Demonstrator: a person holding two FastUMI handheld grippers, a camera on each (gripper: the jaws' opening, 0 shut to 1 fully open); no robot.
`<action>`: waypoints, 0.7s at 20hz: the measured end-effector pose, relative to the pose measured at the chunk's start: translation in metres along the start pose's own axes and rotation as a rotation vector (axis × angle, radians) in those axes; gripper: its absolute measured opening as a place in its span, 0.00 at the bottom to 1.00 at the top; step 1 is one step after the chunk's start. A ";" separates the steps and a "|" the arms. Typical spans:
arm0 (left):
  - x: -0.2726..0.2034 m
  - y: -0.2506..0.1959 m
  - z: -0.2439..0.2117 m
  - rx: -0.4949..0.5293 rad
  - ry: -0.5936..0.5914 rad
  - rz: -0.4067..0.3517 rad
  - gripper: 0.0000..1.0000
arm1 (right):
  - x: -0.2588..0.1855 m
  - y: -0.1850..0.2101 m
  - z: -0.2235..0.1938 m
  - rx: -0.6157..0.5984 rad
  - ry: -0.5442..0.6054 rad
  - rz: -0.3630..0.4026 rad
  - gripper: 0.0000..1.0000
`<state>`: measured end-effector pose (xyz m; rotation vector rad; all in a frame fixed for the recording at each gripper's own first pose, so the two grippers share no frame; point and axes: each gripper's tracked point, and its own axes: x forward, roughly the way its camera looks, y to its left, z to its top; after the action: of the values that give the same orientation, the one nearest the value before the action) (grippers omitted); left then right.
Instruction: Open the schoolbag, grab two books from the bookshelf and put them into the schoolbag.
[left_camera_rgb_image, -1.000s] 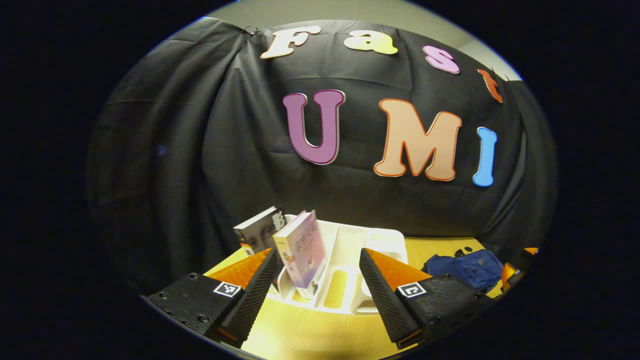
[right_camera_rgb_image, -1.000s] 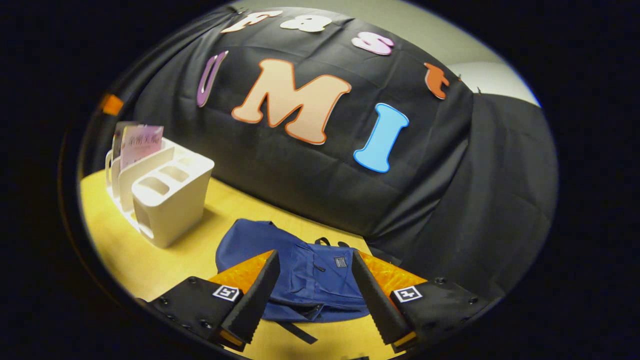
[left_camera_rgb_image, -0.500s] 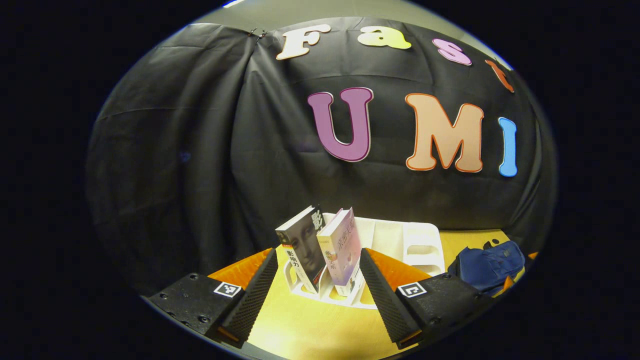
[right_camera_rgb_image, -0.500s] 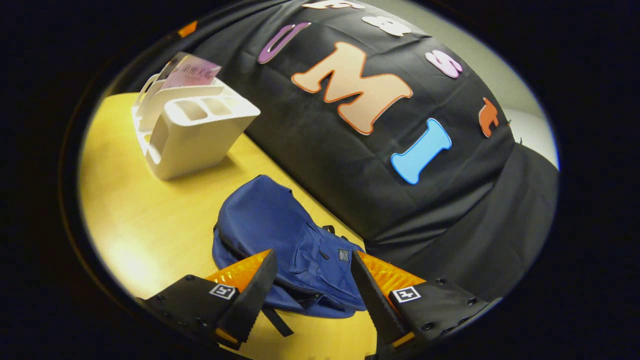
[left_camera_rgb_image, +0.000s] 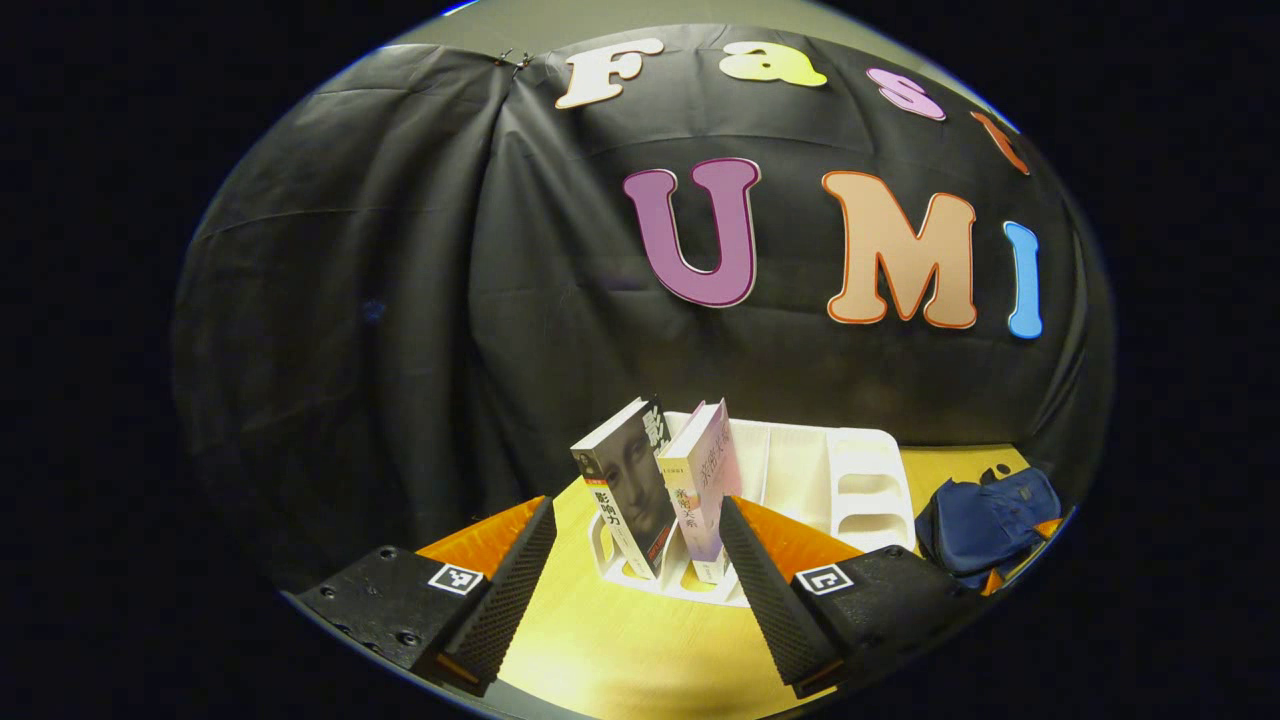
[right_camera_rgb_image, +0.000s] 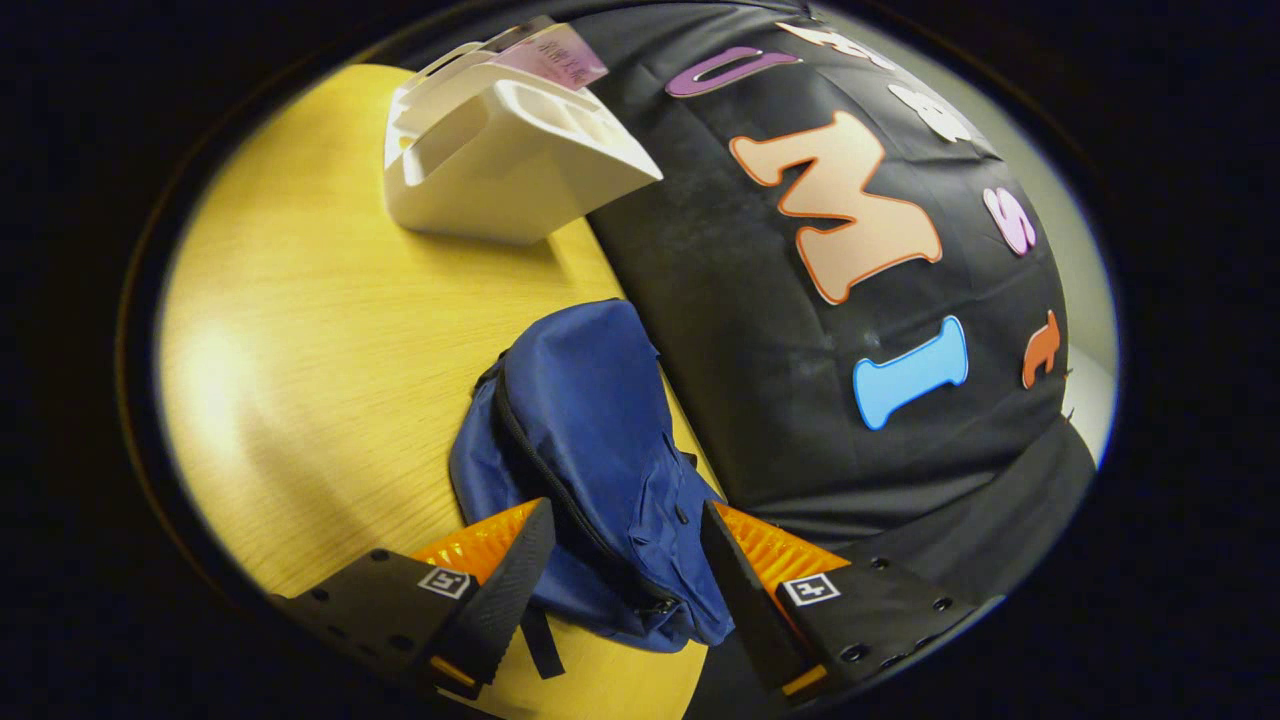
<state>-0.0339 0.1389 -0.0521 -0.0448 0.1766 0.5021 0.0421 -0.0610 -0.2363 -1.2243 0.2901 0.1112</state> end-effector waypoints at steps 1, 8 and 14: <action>0.001 0.001 -0.002 0.000 0.005 -0.004 0.97 | 0.003 0.003 -0.002 -0.020 0.008 0.000 0.88; 0.011 0.003 -0.008 0.013 0.031 -0.033 0.97 | 0.031 -0.004 -0.006 -0.046 0.059 -0.055 0.87; 0.017 0.003 -0.012 0.004 0.051 -0.047 0.97 | 0.052 -0.019 -0.006 -0.046 0.078 -0.125 0.68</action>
<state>-0.0224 0.1483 -0.0668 -0.0580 0.2257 0.4542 0.0954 -0.0769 -0.2353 -1.2917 0.2793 -0.0387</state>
